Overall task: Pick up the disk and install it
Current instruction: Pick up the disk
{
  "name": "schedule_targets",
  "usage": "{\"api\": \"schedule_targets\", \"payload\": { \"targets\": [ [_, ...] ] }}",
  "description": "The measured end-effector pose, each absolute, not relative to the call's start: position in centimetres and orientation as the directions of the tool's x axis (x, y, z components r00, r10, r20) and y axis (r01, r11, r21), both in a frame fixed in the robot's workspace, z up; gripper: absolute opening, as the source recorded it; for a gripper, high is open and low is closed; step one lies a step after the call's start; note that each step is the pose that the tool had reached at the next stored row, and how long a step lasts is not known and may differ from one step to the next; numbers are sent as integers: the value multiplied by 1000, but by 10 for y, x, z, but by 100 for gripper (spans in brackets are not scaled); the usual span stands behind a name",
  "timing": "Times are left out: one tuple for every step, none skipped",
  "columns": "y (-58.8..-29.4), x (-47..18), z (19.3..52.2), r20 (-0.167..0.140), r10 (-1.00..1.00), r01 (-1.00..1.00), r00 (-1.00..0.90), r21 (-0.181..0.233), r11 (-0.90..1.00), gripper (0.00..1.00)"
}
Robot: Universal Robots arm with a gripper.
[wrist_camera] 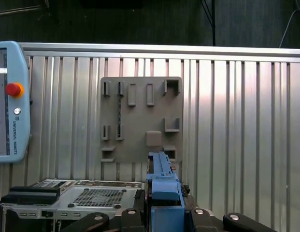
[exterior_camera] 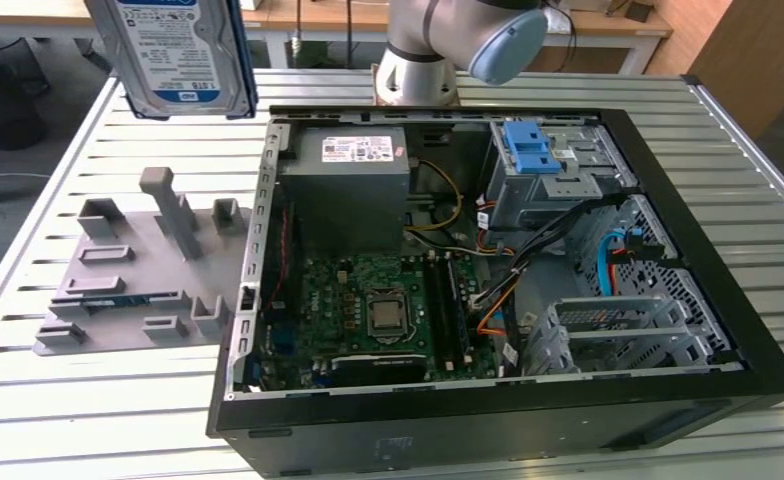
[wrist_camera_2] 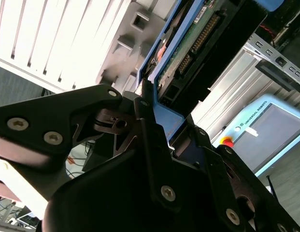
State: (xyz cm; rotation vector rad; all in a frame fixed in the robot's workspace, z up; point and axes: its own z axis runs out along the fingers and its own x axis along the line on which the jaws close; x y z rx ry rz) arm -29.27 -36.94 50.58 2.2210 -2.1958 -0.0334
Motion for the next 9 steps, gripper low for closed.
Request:
{"api": "schedule_targets", "payload": {
  "targets": [
    [-369,-291,506,-2,-1000,-1000,11,28,-11,36],
    [-369,-290,506,-2,-1000,-1000,11,28,-11,36],
    [-369,-289,506,-2,-1000,-1000,11,28,-11,36],
    [-369,-287,506,-2,-1000,-1000,11,28,-11,36],
    [-369,-286,506,-3,-1000,-1000,11,28,-11,36],
    [-369,-285,506,-2,-1000,-1000,11,28,-11,36],
    [-370,-283,506,-2,-1000,-1000,11,28,-11,36],
    [-370,-282,506,-2,-1000,-1000,11,28,-11,36],
    [-370,-280,506,-2,-1000,-1000,11,29,-11,36]
  ]
}}
